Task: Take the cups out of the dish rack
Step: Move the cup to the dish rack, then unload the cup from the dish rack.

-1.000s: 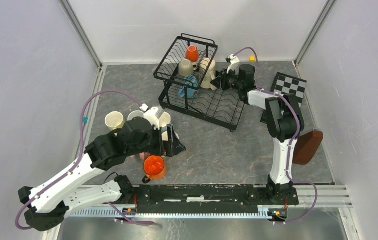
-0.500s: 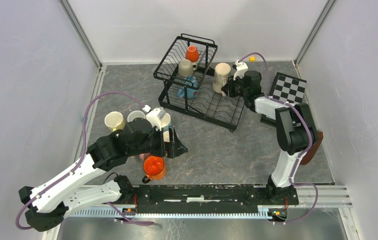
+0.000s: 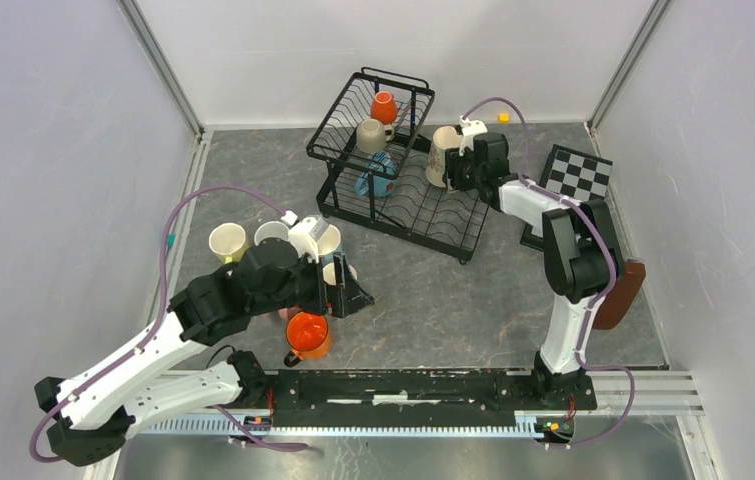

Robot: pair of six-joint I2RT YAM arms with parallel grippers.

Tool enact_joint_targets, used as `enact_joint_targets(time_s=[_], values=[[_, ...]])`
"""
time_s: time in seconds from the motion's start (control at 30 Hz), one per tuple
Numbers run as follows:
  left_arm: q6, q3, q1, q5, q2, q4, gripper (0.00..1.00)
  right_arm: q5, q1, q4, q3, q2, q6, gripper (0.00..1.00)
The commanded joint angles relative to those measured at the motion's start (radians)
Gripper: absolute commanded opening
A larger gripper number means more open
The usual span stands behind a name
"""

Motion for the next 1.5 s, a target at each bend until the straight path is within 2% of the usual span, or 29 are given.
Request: enact_joint_targets(time_s=[0.0,0.13,0.43,0.67,0.8,1.2,1.47], values=[[-0.011,-0.002,-0.004,0.012,-0.013,0.037,1.00,0.058,0.012,-0.054,0.091,0.051,-0.017,0.55],[-0.011,-0.002,-0.003,0.009,-0.015,0.036,1.00,0.070,0.016,-0.045,0.100,0.070,-0.017,0.55],[-0.007,0.001,-0.005,0.009,-0.012,0.037,1.00,0.085,0.021,-0.033,0.099,0.083,-0.013,0.44],[-0.015,-0.007,-0.003,-0.004,-0.019,0.037,1.00,0.087,0.021,-0.040,0.095,0.042,-0.008,0.20],[-0.021,-0.014,-0.004,-0.027,-0.027,0.038,1.00,0.083,0.019,-0.063,0.098,0.004,-0.007,0.00],[-0.048,-0.069,-0.003,-0.064,-0.051,0.106,1.00,0.091,0.022,-0.102,0.056,-0.166,0.068,0.00],[-0.057,-0.099,-0.003,-0.071,-0.042,0.198,1.00,0.114,0.022,-0.175,-0.062,-0.358,0.105,0.00]])
